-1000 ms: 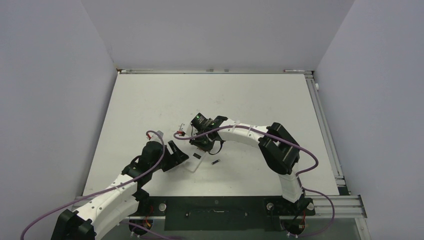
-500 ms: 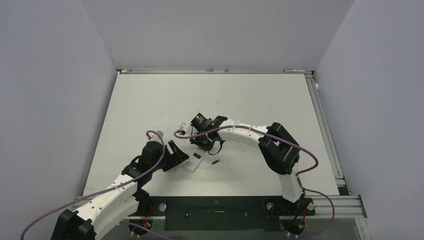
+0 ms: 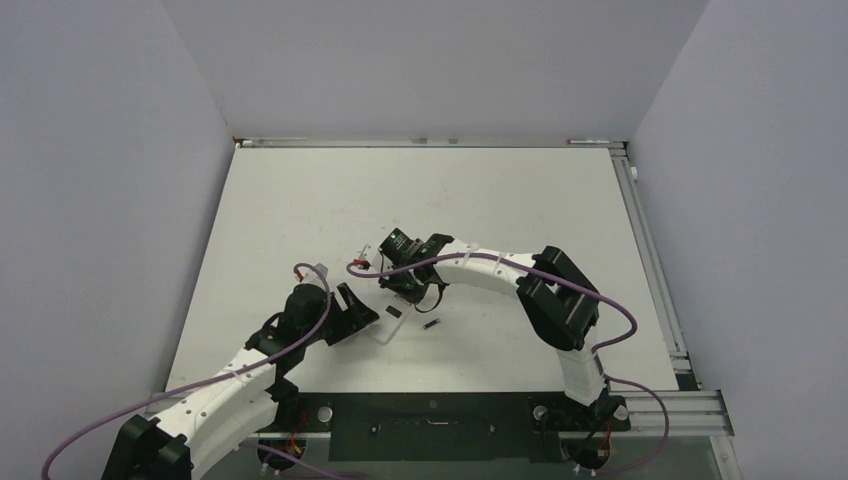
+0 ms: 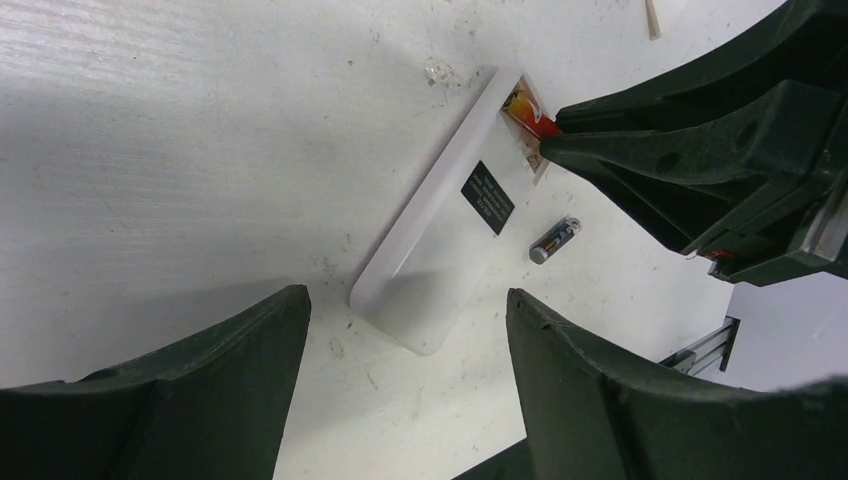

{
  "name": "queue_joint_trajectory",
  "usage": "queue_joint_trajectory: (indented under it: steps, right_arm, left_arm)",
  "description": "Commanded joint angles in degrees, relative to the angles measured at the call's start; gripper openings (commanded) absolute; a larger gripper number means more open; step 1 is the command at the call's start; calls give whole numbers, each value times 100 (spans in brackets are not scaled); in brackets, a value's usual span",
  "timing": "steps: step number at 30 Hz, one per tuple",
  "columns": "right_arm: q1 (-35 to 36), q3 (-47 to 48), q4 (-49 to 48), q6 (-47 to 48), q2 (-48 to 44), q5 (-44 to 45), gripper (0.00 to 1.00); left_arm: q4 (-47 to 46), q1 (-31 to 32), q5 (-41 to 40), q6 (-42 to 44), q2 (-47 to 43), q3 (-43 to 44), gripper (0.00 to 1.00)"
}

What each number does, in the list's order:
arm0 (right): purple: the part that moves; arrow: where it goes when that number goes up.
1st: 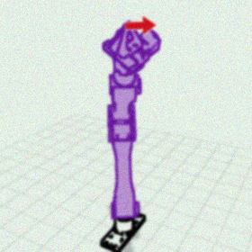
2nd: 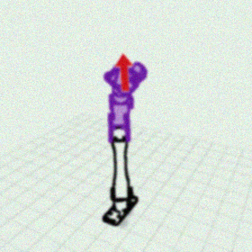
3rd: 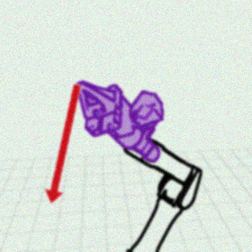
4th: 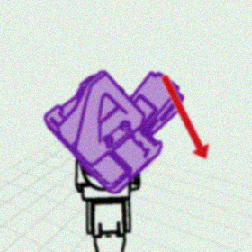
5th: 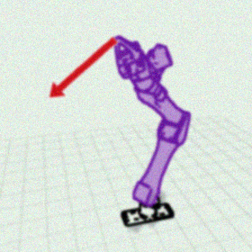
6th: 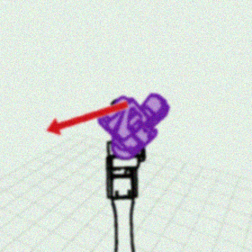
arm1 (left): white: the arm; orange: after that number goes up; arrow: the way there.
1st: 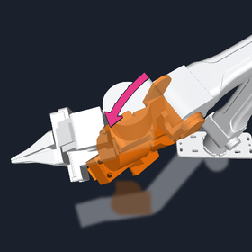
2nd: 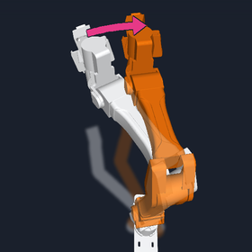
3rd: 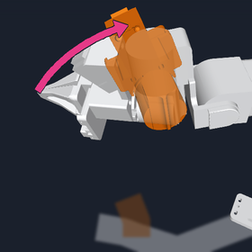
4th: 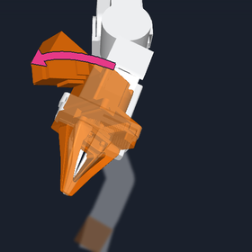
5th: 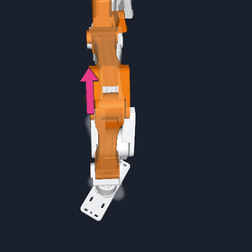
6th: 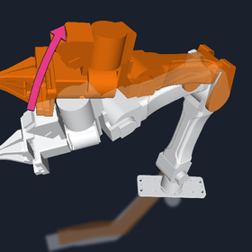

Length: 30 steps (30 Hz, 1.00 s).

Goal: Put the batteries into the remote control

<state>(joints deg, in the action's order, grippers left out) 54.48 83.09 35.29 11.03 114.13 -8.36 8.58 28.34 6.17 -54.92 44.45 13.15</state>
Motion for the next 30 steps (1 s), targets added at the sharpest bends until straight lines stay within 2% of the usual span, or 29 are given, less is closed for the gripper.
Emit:
queue_joint_trajectory:
  steps: [1, 30]
  right_arm:
    - [63, 1, -26, -165, -354, 123, 9]
    - [116, -48, 94, -538, -451, 449, 9]
  left_arm:
    - [-346, -45, 61, -28, 39, -10, 69]
    - [-578, -43, 174, -72, 221, -44, 69]
